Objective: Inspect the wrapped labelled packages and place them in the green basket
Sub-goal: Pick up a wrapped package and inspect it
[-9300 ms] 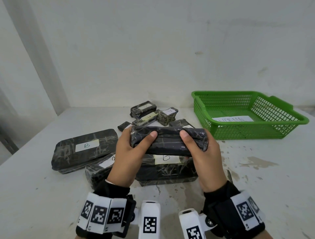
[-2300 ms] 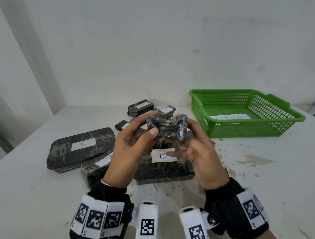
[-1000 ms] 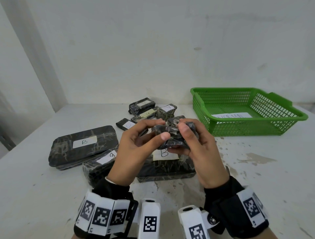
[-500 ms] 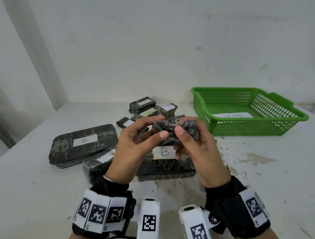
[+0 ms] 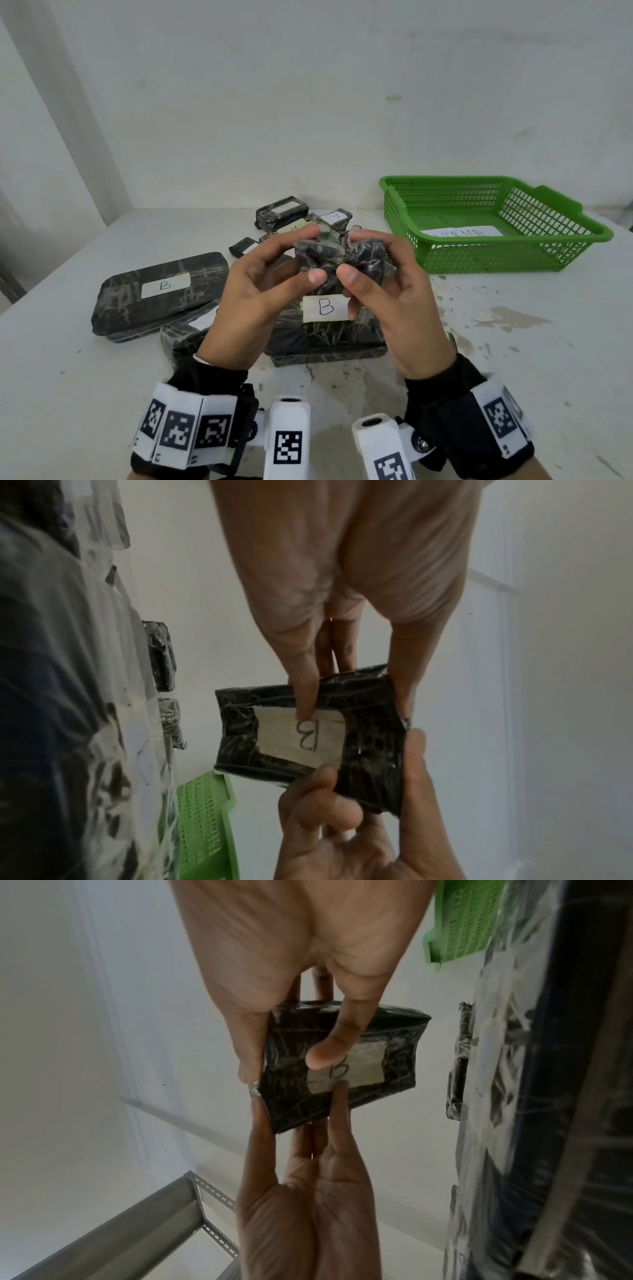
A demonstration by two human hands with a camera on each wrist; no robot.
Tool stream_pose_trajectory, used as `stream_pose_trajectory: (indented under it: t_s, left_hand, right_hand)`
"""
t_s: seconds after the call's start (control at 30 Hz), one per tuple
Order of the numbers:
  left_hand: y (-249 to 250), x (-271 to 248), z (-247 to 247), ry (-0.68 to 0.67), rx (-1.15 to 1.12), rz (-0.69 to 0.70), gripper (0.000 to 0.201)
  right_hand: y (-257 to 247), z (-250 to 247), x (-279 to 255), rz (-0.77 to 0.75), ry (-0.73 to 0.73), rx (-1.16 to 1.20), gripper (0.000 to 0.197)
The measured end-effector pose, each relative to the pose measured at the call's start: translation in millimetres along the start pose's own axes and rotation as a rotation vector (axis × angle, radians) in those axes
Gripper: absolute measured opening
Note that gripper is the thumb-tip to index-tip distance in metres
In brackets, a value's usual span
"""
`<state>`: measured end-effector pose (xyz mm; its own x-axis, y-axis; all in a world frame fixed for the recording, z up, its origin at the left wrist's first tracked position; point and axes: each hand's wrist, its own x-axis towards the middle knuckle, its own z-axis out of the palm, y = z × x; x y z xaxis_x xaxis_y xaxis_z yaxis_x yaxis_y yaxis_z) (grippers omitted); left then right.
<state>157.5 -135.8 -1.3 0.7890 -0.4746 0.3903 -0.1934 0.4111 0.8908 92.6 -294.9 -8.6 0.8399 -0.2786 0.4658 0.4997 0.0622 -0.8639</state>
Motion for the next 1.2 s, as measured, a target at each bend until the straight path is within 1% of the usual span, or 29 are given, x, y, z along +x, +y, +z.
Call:
stream_pose_trajectory:
  t_s: [0.13,0.27,0.3,0.4,0.5,0.57,0.6,0.63,0.67,0.7,0.73,0.8,0.87,0.9,1.0,1.07,1.1,1.17,1.2]
  left_hand:
    - [-0.4,0.8,0.3,0.017,0.016,0.002,0.05]
    - [0.0,-0.2,1.5,-0.018,0.006,0.007,0.055]
    - [0.0,-0.3,1.4,-0.027,0.007,0.013,0.054]
    - [-2.0,0.8,1.1,-0.026,0.034,0.025,0.049]
    - [-4.0,1.1,1.0,-0.005,0.044,0.026,0.046]
    - [-4.8,1.2,2.2,0.024,0.043,0.04,0.044]
    - [-5.3,1.7,3.2,0.044,0.04,0.048,0.043]
    - [-5.8,2.4,3.9,0.072,0.032,0.052,0.043]
    - [-6.0,3.1,4.3,0.104,0.006,0.05,0.042]
    - [-5.7,3.9,3.9,0.145,-0.042,0.042,0.04]
    - [-4.3,4.6,3.0,0.187,-0.102,0.028,0.039]
    - [-1.5,6.2,0.9,0.247,-0.196,0.0,0.043]
    - [0.4,7.1,-1.2,0.274,-0.268,-0.02,0.039]
    - [1.5,7.5,-2.0,0.283,-0.304,-0.029,0.038]
    - [4.0,7.0,-3.3,0.296,-0.396,-0.069,0.039]
    - [4.0,6.9,-3.5,0.282,-0.419,-0.11,0.038]
    - [3.3,7.1,-3.7,0.274,-0.419,-0.135,0.038]
    - [1.8,8.0,-2.4,0.242,-0.405,-0.188,0.039]
    - [1.4,8.3,-1.0,0.219,-0.393,-0.216,0.041]
  right_hand:
    - [0.6,0.4,0.9,0.02,-0.006,-0.015,0.032]
    - [0.1,0.6,0.5,0.032,-0.031,0.019,0.043]
    - [-0.1,1.1,0.3,0.025,-0.009,0.01,0.041]
    - [-0.4,2.5,0.1,-0.003,0.061,-0.021,0.024]
    - [1.4,2.5,0.1,0.006,0.074,-0.036,0.024]
    - [1.9,2.2,0.7,0.028,0.068,-0.037,0.032]
    - [1.9,2.4,1.0,0.046,0.051,-0.033,0.041]
    - [1.3,2.8,1.2,0.067,0.027,-0.03,0.054]
    - [1.0,2.7,1.3,0.086,0.006,-0.037,0.069]
    - [1.0,2.1,1.7,0.102,0.001,-0.053,0.079]
    - [0.8,1.3,2.2,0.117,0.016,-0.077,0.081]
    - [0.6,-3.0,3.8,0.133,0.089,-0.135,0.068]
    - [4.4,-11.0,5.9,0.144,0.165,-0.189,0.055]
    - [6.9,-14.7,6.9,0.144,0.189,-0.214,0.052]
    - [10.4,-17.6,9.4,0.132,0.225,-0.247,0.042]
    - [11.0,-18.2,12.8,0.149,0.233,-0.188,0.034]
    - [11.2,-18.8,14.6,0.161,0.233,-0.15,0.038]
    - [9.2,-19.5,19.0,0.193,0.252,-0.061,0.051]
    - [7.5,-20.2,20.8,0.2,0.267,-0.012,0.054]
